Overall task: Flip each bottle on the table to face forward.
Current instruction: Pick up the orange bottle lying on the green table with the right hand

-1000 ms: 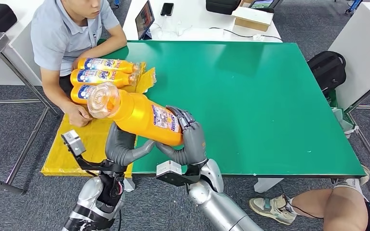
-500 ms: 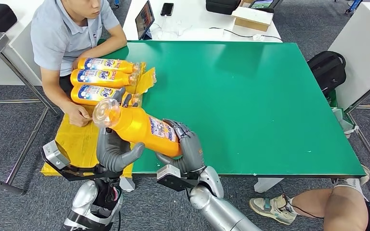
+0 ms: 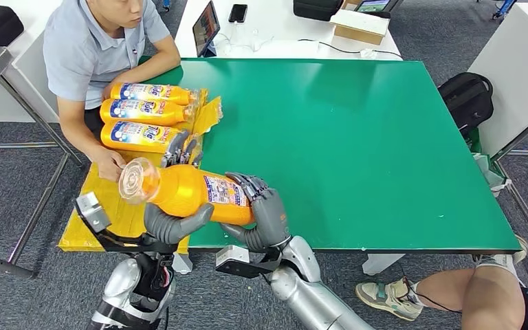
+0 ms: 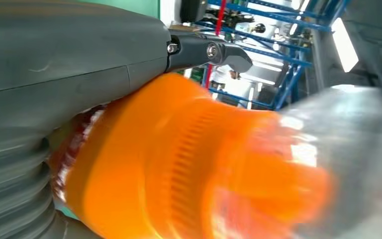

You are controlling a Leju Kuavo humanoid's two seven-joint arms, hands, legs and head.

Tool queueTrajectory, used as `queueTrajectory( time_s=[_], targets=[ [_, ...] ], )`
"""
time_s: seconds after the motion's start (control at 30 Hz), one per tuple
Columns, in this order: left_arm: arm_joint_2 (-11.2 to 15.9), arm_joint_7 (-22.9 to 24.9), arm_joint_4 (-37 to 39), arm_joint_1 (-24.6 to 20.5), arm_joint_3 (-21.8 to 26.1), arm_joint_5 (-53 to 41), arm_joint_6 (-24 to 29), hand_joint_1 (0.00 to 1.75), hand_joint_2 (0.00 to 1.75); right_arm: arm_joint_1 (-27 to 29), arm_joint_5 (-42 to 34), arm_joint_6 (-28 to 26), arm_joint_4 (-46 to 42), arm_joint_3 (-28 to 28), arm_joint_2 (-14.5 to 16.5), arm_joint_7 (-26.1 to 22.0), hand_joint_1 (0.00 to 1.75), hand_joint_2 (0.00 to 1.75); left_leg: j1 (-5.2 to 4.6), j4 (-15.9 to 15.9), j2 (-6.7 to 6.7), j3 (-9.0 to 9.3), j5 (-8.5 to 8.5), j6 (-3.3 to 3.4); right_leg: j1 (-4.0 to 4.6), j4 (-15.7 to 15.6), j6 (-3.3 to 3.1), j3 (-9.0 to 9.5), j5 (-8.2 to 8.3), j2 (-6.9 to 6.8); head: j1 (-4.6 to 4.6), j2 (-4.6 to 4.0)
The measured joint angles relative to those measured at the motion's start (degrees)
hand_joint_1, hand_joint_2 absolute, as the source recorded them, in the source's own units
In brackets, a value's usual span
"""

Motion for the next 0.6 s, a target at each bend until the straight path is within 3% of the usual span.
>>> queueTrajectory(
  time_s=[0.23,0.53,0.57,0.6],
  targets=[
    [0.09,1.01,1.33,-0.20,-0.50,-0.85,0.59,0.00,1.75,0.01,1.02,0.00,-0.01,-0.79,0.39,-0.01,1.75,1.75,0.00,0.00,0.00,0.00,0.00,0.00,0.00,0.00,0.00,0.00,0.00,0.00,-0.01,0.00],
    [0.29,5.05,6.47,-2.12,-1.49,-5.27,5.04,0.00,1.75,0.05,0.90,0.00,0.22,0.01,1.38,0.50,1.73,1.75,0.00,0.00,-0.01,0.00,0.00,0.00,0.00,0.00,0.00,0.00,0.00,0.00,-0.01,0.00],
    [0.29,5.08,7.17,-2.31,-1.55,-5.41,5.32,0.09,1.75,0.04,0.76,0.00,0.40,0.18,1.49,0.63,1.67,1.75,0.00,0.00,-0.01,-0.01,0.00,0.00,0.00,0.01,0.00,0.00,0.00,0.00,0.00,0.00],
    [0.29,4.99,7.68,-2.45,-1.57,-5.46,5.50,0.48,1.75,0.02,0.54,0.00,0.61,0.35,1.59,0.72,1.56,1.75,0.00,0.00,0.00,-0.01,0.00,0.00,0.00,0.01,0.00,0.00,0.00,0.00,-0.01,0.00]
  ],
)
